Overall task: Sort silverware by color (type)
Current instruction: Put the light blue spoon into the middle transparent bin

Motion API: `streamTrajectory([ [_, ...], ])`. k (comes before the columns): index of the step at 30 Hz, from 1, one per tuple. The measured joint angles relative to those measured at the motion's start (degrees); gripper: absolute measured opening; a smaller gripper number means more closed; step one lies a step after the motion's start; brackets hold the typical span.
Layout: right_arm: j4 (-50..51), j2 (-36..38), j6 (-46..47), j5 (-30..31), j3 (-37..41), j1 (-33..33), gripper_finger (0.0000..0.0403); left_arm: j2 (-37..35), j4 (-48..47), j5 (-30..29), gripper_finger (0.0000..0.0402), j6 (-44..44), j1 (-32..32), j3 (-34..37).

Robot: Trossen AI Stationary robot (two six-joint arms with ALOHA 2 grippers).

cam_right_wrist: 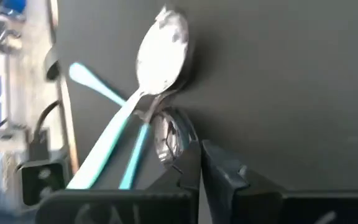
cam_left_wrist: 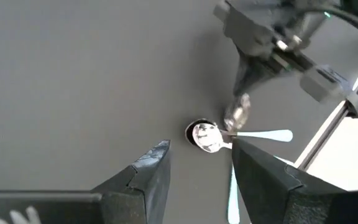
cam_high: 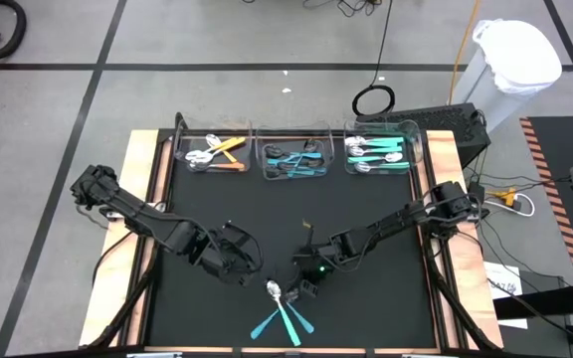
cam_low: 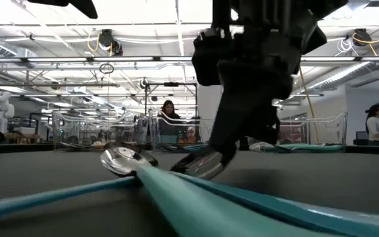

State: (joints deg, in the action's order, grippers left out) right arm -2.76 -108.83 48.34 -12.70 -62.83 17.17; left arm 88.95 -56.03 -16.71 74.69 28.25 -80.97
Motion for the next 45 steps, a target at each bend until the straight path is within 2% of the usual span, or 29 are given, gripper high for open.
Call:
streamTrajectory([
  [4, 2.3, 1.8, -1.1, 3.1, 0.0, -1.8, 0.0003, 0.0, -0.9, 0.0, 0.0171, 0.0, 0.2, 0.0],
  [8, 5.2, 7.1, -2.7, 8.4, 0.0, -3.0, 0.0002, 0.0, -4.4, 0.0, 0.0171, 0.0, 0.0, 0.0],
  [11, 12.6, 12.2, -7.9, 17.9, -0.6, -3.0, 0.0002, 0.0, -5.6, -0.1, 0.0171, -0.1, -0.4, 0.0],
  [14, 17.9, 16.3, -19.9, 26.0, -0.9, -2.8, 0.0001, 0.0, -7.1, -1.9, 0.0171, -0.7, -1.2, 0.0],
  [18, 17.0, 21.6, -27.5, 34.2, -1.0, -2.4, 0.0001, 0.0, -8.0, -3.3, 0.0171, -4.9, -3.4, 0.0],
  [23, 16.8, 26.0, -33.6, 48.6, -1.1, -2.7, 0.0, 0.0, -8.0, -2.6, 0.0171, -10.6, -7.0, 0.0],
  [26, 15.2, 27.2, -36.6, 53.0, -1.1, -4.6, 0.0, 0.0, -7.9, -0.8, 0.0171, -12.2, -8.5, 0.0],
  [30, 12.7, 27.2, -40.3, 53.0, -1.1, -9.3, 0.0, 0.0, -8.0, 1.5, 0.0171, -12.5, -9.2, 0.0],
  [36, 10.3, 27.6, -44.9, 52.6, -1.1, -19.0, 0.0, -0.9, -10.1, 1.9, 0.0171, -12.2, -8.1, 0.0],
  [39, 10.5, 27.8, -44.5, 48.3, -1.1, -24.4, 0.0, -1.6, -12.7, 1.9, 0.0171, -12.1, -7.2, 0.0],
  [45, 11.6, 27.2, -38.8, 35.8, -1.1, -34.3, 0.0003, -2.8, -17.9, 1.4, 0.0171, -12.1, -6.6, 0.0],
])
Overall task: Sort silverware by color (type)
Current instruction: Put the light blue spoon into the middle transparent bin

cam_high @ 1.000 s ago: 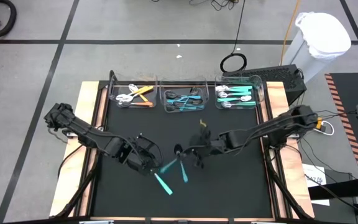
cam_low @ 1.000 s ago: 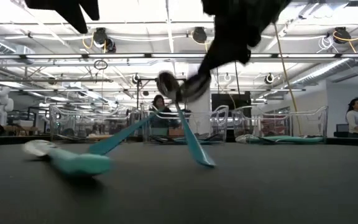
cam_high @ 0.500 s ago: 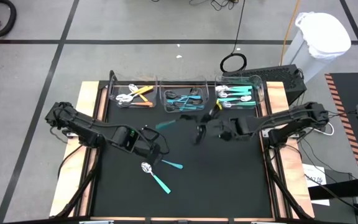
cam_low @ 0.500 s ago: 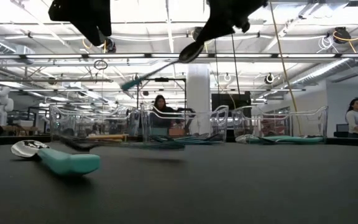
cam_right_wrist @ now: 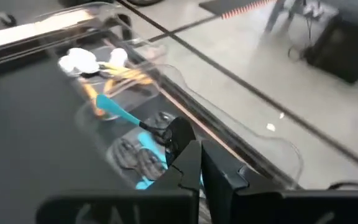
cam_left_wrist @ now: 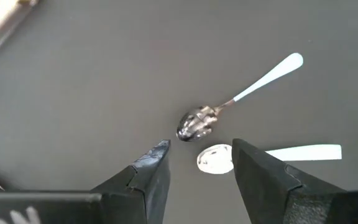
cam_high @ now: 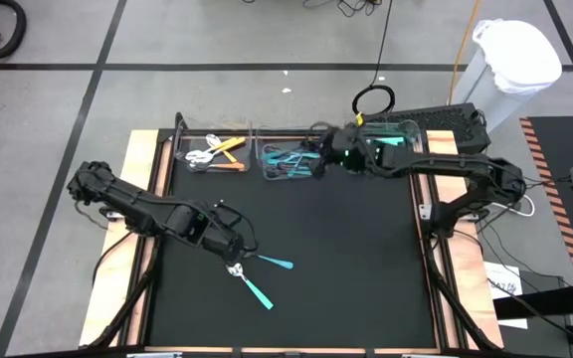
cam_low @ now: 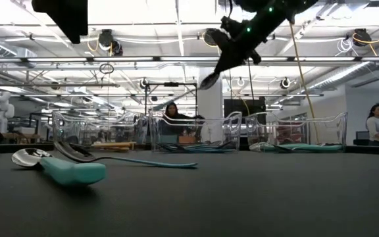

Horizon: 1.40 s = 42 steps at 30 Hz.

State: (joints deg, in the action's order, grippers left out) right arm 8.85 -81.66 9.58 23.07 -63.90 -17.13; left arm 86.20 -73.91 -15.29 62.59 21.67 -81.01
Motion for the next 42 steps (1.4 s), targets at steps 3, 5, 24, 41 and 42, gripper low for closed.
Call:
streamTrajectory([
  [3, -0.1, 0.0, 1.7, -2.1, 0.0, -4.4, 0.0023, 0.1, -1.2, -2.0, 0.0171, -0.6, 0.0, 0.0],
  [5, -0.1, 0.0, 3.0, -5.0, 0.0, -7.2, 0.0045, 0.1, -1.8, -2.6, 0.0171, -1.8, 0.0, 0.0],
  [24, -2.4, -8.3, 9.5, -35.1, 0.0, 6.8, 0.0164, 0.1, -1.3, -0.9, 0.0171, -6.9, -0.9, 3.6],
  [41, -24.8, -34.5, -3.8, -33.3, -9.3, 23.0, 0.015, 0.1, 0.8, 10.2, 0.0171, -2.0, 0.7, 4.4],
  [42, -24.5, -36.2, -4.2, -33.2, -11.0, 23.4, 0.015, 0.1, 1.4, 10.7, 0.0171, -1.7, 1.0, 4.4],
])
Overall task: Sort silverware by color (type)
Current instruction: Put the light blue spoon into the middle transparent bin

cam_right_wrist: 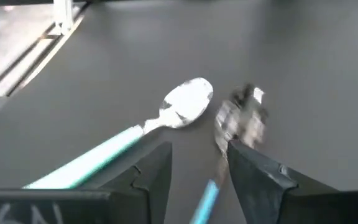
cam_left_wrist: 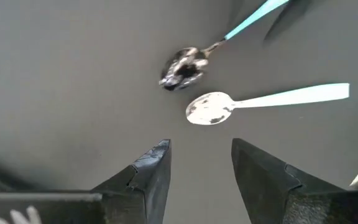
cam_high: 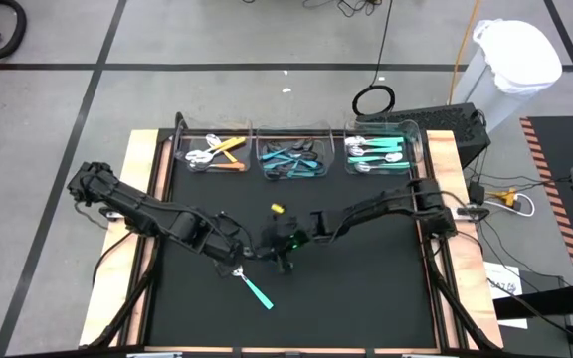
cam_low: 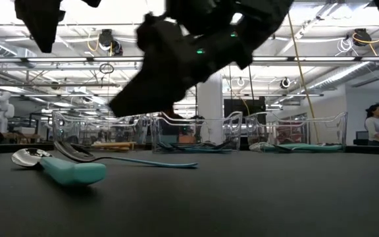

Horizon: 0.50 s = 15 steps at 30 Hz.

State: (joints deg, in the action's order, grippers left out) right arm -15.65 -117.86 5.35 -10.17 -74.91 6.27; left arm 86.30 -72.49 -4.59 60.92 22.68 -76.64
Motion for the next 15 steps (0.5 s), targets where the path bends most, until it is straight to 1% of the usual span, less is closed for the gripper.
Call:
streamTrajectory([
  [1, 0.1, -1.4, -0.3, 0.2, -1.8, 0.3, 0.015, 0.0, 0.5, 0.1, 0.0171, 0.1, 0.3, 0.0],
  [4, 3.3, -5.0, -0.4, 3.6, -7.0, 1.0, 0.015, 0.0, 0.7, 0.2, 0.0171, 0.6, 1.5, 0.0],
  [7, 9.8, -8.0, -0.1, 7.8, -11.3, 1.5, 0.015, 0.0, 0.4, 1.0, 0.0171, 2.8, 2.4, 0.0],
  [10, 17.2, -9.2, 2.3, 12.2, -13.5, 1.9, 0.0147, 0.0, 0.2, 1.5, 0.0171, 4.8, 3.5, 0.0],
  [12, 18.1, -9.4, 2.7, 12.5, -13.6, 2.0, 0.0141, 0.0, 0.2, 1.5, 0.0171, 6.2, 4.1, 0.0],
  [15, 18.7, -9.5, 2.4, 10.4, -13.6, 2.2, 0.0127, 0.0, 0.3, 1.2, 0.0171, 6.3, 4.7, 0.0],
])
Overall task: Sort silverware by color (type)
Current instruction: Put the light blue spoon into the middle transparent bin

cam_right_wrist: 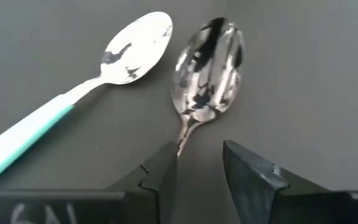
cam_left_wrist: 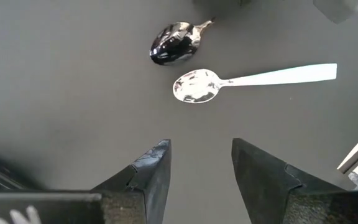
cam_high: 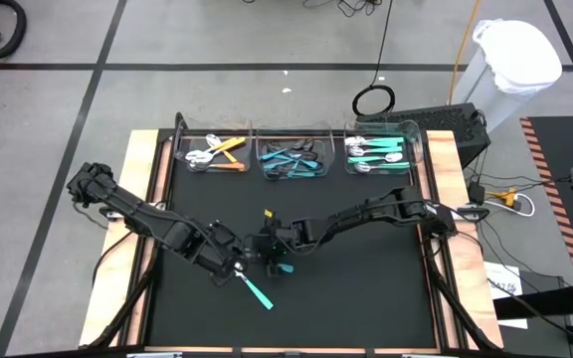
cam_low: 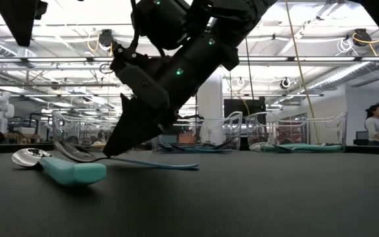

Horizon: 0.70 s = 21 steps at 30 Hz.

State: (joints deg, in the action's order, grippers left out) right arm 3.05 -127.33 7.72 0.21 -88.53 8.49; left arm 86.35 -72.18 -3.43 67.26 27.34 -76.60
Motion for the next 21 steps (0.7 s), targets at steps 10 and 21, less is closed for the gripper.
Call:
streamTrajectory([
  [10, -1.1, 0.4, 2.8, -1.7, 0.0, 0.1, 0.0081, 0.0, 0.2, -1.1, 0.0171, 0.2, 0.1, 0.0],
  [21, -2.5, -2.5, 4.6, -1.3, 0.0, 1.1, 0.0139, 0.0, -0.1, -1.1, 0.0171, 1.5, 0.2, 0.0],
])
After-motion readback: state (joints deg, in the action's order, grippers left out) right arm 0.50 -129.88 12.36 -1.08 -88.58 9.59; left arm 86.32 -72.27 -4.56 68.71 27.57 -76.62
